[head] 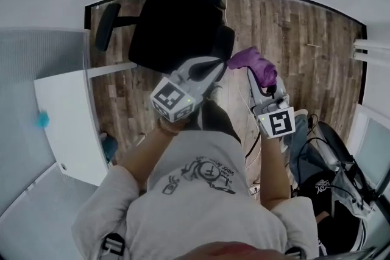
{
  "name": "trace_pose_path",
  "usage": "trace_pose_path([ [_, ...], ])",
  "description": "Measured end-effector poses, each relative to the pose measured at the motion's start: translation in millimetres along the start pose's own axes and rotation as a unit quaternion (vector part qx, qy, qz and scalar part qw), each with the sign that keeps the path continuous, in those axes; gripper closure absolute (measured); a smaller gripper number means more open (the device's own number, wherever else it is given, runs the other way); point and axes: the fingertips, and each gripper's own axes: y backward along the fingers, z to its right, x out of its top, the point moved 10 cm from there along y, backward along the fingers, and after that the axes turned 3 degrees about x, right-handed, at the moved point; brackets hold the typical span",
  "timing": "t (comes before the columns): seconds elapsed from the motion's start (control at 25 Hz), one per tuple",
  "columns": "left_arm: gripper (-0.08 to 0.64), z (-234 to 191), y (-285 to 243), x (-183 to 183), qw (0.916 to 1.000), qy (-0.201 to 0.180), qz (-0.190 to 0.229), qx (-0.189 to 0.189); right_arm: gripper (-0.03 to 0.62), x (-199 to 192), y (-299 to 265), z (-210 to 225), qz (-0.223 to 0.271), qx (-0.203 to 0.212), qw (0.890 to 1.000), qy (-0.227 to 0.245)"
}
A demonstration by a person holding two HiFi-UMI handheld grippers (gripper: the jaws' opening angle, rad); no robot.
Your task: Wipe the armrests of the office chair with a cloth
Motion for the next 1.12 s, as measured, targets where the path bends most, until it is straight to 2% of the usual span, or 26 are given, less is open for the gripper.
trace_pose_path([
  [0.32,0.56,32,18,40,0.9996,-0.019,0.021,-0.002,0.565,56,28,-10,-0.015,-0.017,1.0,0.016],
  [0.44,0.56,42,22,49,0.9994,-0.023,0.025,-0.003,0.566,66,35,-11,-0.019,-0.027,0.999,0.024],
  [0.6,0.56,52,27,54,0.9991,-0.028,0.031,0.006,0.566,72,39,-11,-0.016,-0.019,0.999,0.021],
  [0.84,0.56,55,45,51,0.9978,-0.03,0.039,0.044,0.566,78,21,-24,-0.006,0.032,0.999,0.028],
  [1.12,0.56,57,87,46,0.9895,-0.02,0.061,0.13,0.565,87,-17,-44,0.001,0.133,0.99,0.039],
])
